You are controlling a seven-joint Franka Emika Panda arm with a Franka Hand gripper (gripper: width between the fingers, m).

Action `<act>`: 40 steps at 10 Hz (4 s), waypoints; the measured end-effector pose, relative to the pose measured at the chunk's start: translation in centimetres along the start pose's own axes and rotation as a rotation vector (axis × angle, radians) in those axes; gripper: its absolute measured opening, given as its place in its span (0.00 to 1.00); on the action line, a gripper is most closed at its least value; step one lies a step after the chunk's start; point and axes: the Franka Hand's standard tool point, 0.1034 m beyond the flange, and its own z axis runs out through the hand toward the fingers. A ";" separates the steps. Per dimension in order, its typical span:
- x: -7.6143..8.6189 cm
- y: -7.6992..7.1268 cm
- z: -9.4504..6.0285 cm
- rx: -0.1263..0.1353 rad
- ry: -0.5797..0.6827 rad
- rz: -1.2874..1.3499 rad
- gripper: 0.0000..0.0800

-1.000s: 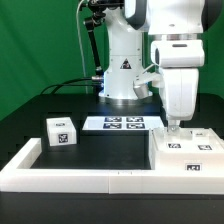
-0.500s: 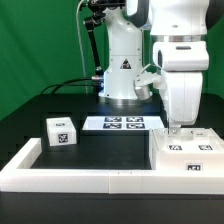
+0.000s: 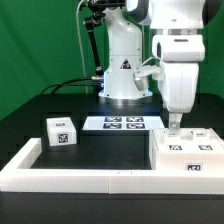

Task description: Assemble cabinet

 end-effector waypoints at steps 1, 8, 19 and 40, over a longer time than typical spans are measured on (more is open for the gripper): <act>0.0 -0.9 -0.4 -0.015 0.002 0.036 0.91; 3.5 -6.8 -0.7 -0.099 0.071 0.331 1.00; 4.3 -7.5 0.2 -0.054 0.159 1.329 1.00; 1.9 -6.1 6.0 -0.010 0.147 1.563 1.00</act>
Offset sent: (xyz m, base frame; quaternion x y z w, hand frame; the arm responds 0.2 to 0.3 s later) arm -0.0493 0.0142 0.0091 -0.0744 0.0094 0.1379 0.9876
